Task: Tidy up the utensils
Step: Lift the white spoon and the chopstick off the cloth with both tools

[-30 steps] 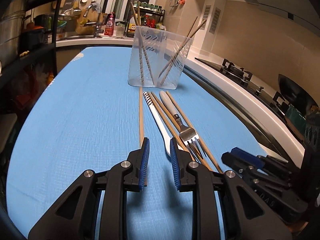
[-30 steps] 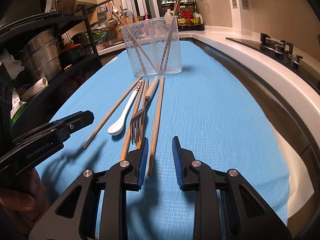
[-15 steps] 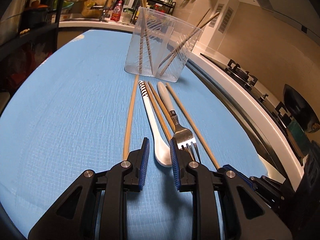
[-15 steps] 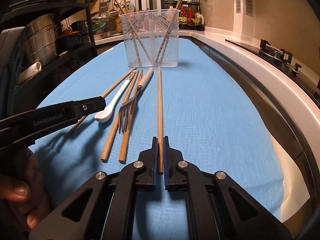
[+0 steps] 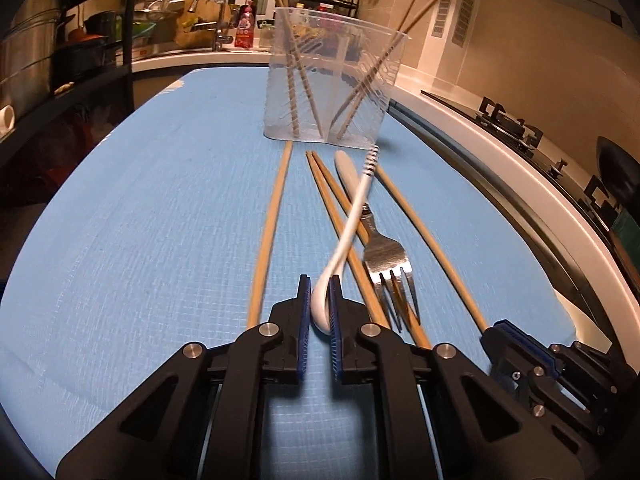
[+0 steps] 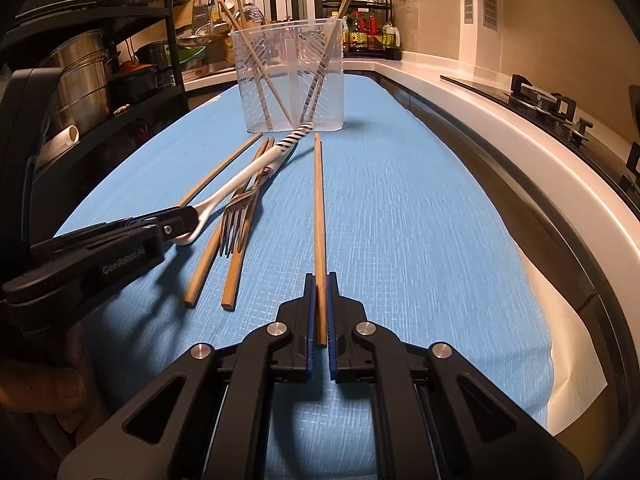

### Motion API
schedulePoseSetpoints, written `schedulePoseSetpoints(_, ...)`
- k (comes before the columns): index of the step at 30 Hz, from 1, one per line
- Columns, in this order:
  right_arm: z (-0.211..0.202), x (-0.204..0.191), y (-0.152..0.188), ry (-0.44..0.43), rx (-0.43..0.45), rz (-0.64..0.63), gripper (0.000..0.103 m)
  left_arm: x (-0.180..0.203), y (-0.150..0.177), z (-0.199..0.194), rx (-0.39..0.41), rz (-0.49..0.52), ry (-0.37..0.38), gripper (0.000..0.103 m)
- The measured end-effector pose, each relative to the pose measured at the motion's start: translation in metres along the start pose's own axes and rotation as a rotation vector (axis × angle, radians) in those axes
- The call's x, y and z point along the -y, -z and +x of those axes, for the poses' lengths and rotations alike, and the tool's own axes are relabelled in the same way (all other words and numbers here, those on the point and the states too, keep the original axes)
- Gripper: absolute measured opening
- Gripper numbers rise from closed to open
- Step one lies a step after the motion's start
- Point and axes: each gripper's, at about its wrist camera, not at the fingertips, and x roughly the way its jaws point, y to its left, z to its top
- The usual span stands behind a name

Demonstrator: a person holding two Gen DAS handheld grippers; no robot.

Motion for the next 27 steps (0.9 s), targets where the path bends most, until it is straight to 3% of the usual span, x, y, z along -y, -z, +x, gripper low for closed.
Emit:
schedulePoseSetpoints(7,0.000,0.000,0.001,0.022,0.000,0.003,0.005,-0.010,0.011,-0.024,0.074,0.033,-0.061,0.009)
schedulePoseSetpoints(12,0.000,-0.002,0.002,0.042,0.007,0.006,0.005,-0.023,0.008,-0.045,0.159,0.061,-0.152,0.009)
schedulePoseSetpoints(17,0.000,-0.003,0.002,0.076,0.014,0.021,0.005,-0.042,0.012,-0.044,0.133,0.022,-0.221,0.009)
schedulePoseSetpoints(27,0.001,0.000,0.002,0.089,0.020,0.036,0.007,-0.042,0.018,-0.031,0.100,0.008,-0.227,0.010)
